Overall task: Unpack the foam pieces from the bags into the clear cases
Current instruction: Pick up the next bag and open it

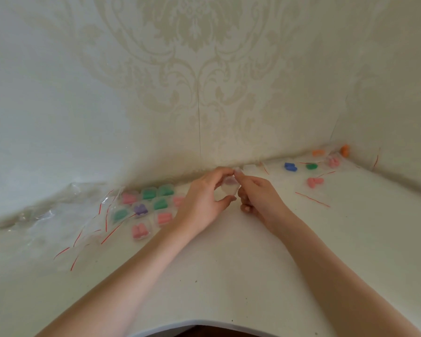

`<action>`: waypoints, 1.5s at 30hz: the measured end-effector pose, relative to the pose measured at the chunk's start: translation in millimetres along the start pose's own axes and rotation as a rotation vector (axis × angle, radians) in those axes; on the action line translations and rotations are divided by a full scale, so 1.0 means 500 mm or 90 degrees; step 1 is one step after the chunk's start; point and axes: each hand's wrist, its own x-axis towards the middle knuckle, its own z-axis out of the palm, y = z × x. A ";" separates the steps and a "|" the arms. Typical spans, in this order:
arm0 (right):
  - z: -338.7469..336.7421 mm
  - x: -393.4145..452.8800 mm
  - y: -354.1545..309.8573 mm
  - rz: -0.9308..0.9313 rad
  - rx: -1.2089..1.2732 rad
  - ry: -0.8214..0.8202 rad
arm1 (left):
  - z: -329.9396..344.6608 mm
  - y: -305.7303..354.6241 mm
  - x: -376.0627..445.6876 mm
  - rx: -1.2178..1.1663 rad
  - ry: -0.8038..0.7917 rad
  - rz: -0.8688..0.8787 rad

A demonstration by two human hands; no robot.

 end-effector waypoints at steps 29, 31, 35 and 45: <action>-0.004 0.006 0.011 -0.023 -0.024 0.078 | 0.006 0.009 0.005 -0.279 0.050 -0.191; -0.006 0.009 0.011 -0.018 -0.007 0.084 | 0.006 0.007 0.008 -0.332 0.062 -0.245; -0.008 0.006 0.004 0.036 0.089 0.030 | -0.005 0.007 0.020 -0.617 0.034 -0.357; -0.001 0.013 0.003 -0.014 0.006 0.048 | -0.017 -0.022 0.026 -0.657 0.070 -0.353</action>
